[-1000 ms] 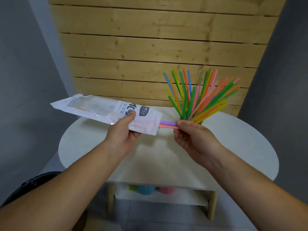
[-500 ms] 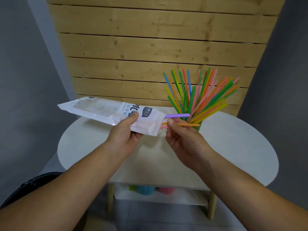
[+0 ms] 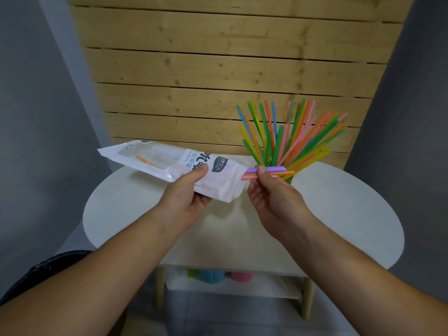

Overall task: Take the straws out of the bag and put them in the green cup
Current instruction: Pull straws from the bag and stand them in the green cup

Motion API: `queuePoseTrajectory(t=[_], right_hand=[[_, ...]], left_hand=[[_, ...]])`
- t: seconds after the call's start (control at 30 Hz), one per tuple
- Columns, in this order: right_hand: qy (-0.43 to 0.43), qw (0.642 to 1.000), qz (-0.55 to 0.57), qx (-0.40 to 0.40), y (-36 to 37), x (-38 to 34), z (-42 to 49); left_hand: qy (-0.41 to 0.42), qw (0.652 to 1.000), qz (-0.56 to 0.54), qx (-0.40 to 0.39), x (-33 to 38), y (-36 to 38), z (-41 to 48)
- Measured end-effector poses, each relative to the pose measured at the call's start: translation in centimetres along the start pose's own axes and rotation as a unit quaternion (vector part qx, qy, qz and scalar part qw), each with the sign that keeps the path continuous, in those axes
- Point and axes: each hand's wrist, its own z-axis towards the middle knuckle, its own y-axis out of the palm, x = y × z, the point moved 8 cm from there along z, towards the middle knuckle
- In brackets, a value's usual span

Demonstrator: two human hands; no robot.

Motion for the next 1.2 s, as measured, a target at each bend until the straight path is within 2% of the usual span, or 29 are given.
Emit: queuePoseTrajectory(t=[0.3, 0.43, 0.57, 0.7, 0.9, 1.03, 1.2], right_hand=[[-0.114, 0.990, -0.077, 0.037, -2.8, -5.1, -0.8], [-0.195, 0.971, -0.133, 0.042, -4.2, -8.6, -1.6], [-0.289, 0.936, -0.193, 0.063, -5.6, -12.1, -2.5], [-0.386, 0.870, -0.295, 0.086, -5.3, -15.0, -4.4], [-0.448, 0.807, -0.376, 0.081, -4.3, -16.4, -5.6], [-0.479, 0.783, -0.392, 0.069, -3.5, -17.1, -6.3], [-0.499, 0.768, -0.394, 0.077, -3.4, -18.2, -6.8]], left_hand=[[0.008, 0.998, -0.041, 0.036, 1.1, -1.4, 0.6], [0.016, 0.998, -0.042, 0.045, 1.3, -2.1, 1.2], [0.022, 0.998, -0.039, 0.051, 1.1, -2.2, 1.4], [0.021, 0.998, -0.037, 0.052, 0.6, -1.7, 1.4], [0.015, 0.998, -0.031, 0.047, -0.1, -1.1, 1.3], [0.017, 0.998, -0.028, 0.046, 0.0, -1.1, 1.2], [0.023, 0.999, -0.018, 0.039, 0.2, -0.9, 1.2]])
